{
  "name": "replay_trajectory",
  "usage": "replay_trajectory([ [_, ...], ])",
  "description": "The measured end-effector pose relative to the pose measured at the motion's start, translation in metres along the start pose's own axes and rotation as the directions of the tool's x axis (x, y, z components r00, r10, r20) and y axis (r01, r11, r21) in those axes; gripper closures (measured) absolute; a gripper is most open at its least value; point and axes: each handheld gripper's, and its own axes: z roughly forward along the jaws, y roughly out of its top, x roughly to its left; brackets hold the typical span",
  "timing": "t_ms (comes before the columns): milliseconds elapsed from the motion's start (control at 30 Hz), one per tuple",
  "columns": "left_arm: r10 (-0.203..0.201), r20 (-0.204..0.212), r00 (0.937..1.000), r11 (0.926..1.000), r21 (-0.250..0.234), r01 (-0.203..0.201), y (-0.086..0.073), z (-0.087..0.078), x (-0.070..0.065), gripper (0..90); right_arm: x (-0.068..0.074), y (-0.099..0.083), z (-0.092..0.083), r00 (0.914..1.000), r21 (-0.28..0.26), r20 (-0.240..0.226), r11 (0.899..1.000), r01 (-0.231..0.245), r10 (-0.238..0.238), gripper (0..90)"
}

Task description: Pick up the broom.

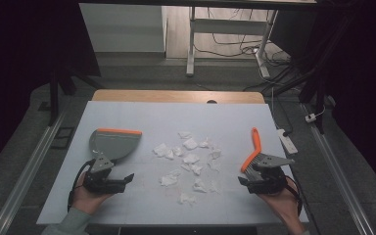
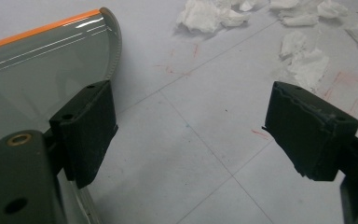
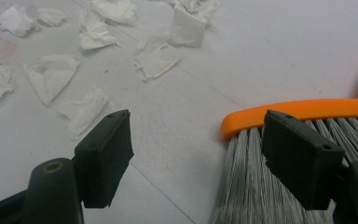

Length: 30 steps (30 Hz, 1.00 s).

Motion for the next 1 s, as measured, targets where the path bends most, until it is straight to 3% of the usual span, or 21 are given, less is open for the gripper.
replay_trajectory([
  [300, 0.004, -0.019, 0.9998, 1.0000, 0.005, -0.004, 0.001, 0.001, 0.000, 17.3, -0.004, 0.013, 0.000, 0.9998, 0.022, 0.016, 1.000, -0.013, 0.013, 25.9],
  [500, 0.009, -0.021, 0.9997, 1.0000, 0.002, -0.009, 0.002, 0.000, 0.000, 17.3, -0.028, 0.047, 0.003, 0.9956, 0.083, 0.052, 0.993, -0.082, 0.078, 25.9],
  [667, 0.013, -0.021, 0.9997, 0.9999, 0.006, -0.013, 0.002, 0.002, 0.000, 17.3, -0.042, 0.071, 0.004, 0.9912, 0.099, 0.075, 0.988, -0.116, 0.109, 28.5],
  [767, 0.016, -0.020, 0.9997, 0.9999, 0.007, -0.016, 0.002, 0.002, 0.000, 17.3, -0.047, 0.079, 0.006, 0.9904, 0.113, 0.089, 0.987, -0.116, 0.106, 28.3],
  [1000, 0.017, -0.015, 0.9997, 0.9998, 0.013, -0.017, 0.002, 0.003, 0.000, 17.3, -0.062, 0.095, 0.015, 0.9821, 0.181, 0.132, 0.971, -0.157, 0.134, 28.3],
])
